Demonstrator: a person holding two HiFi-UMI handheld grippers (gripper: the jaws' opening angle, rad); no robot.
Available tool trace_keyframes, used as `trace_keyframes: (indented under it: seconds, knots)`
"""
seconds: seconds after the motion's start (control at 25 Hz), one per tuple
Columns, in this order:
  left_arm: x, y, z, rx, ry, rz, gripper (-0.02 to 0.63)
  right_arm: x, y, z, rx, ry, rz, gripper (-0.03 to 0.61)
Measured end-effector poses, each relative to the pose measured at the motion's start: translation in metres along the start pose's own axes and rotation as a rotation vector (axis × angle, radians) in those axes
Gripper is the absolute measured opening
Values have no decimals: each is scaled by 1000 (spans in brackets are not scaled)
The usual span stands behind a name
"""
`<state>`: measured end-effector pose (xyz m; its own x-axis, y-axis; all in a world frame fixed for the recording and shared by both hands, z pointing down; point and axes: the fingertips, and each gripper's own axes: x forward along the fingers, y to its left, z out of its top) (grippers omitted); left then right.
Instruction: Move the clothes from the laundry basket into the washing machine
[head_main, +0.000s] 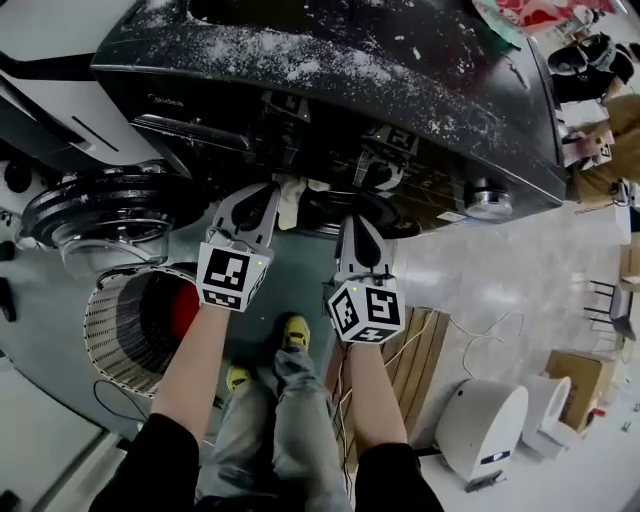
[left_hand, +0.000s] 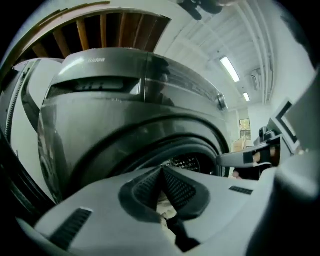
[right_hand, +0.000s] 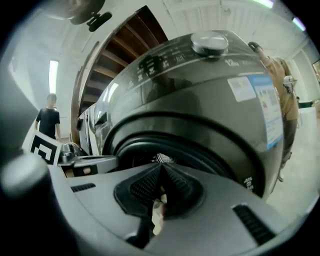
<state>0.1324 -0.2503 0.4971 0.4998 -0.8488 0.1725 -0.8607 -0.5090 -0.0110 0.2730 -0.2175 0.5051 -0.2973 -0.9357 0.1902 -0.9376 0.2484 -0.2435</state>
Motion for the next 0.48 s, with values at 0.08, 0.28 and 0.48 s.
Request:
trace_keyframes:
  seconds: [0.08, 0.28, 0.48]
  knots:
    - [-14, -3, 27, 19, -8, -2, 11, -13, 7, 22, 2, 2, -8, 3]
    - [-55, -1, 96, 18, -32, 12, 11, -46, 28, 95, -9, -28, -19, 3]
    - [-100, -2, 162, 3, -32, 16, 11, -81, 67, 164, -38, -30, 15, 3]
